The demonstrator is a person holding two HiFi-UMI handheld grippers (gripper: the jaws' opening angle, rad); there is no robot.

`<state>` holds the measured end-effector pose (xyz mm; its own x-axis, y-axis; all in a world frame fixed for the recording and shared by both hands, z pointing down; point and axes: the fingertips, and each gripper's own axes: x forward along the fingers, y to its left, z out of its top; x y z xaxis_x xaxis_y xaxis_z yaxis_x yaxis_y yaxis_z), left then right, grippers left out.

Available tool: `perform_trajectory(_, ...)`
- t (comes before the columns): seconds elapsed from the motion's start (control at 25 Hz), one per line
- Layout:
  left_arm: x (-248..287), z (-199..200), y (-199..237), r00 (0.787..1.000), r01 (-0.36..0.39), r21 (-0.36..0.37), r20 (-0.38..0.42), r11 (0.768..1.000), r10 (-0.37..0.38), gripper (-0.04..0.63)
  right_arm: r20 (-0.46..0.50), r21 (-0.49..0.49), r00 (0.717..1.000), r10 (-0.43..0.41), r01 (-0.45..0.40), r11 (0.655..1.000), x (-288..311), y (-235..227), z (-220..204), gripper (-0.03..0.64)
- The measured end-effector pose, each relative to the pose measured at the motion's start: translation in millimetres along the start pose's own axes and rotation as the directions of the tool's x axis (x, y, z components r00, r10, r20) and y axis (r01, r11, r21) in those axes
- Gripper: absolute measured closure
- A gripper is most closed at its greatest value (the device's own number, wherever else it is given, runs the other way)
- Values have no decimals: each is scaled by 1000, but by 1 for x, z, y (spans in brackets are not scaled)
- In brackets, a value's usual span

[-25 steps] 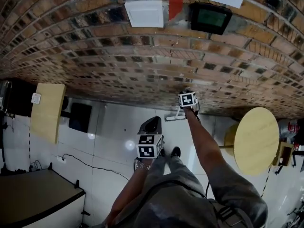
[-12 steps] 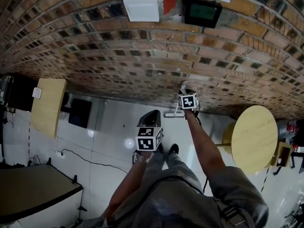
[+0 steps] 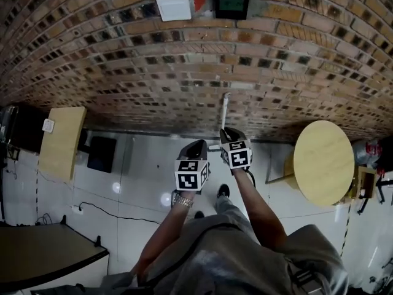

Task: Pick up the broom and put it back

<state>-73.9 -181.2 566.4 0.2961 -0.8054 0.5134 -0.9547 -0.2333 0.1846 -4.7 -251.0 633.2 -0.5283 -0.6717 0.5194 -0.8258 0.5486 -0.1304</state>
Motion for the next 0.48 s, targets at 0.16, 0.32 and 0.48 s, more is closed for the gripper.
perform_trajectory(0.16,-41,-34,-9,999,42,29,-6,999,-42,586,34,7,999,-41,41,999,-59,39,-18,607)
perform_trajectory(0.32,-87,-76,-16,997,80,16,-18,997,-79,586,30,66,999,-43,41,997,-115,92,-49,609)
perform_trajectory(0.48,-117,-96,-28,992,127,29,-30,991,-126,586,29,88,999,-45,42,995,-155,139,-65,615)
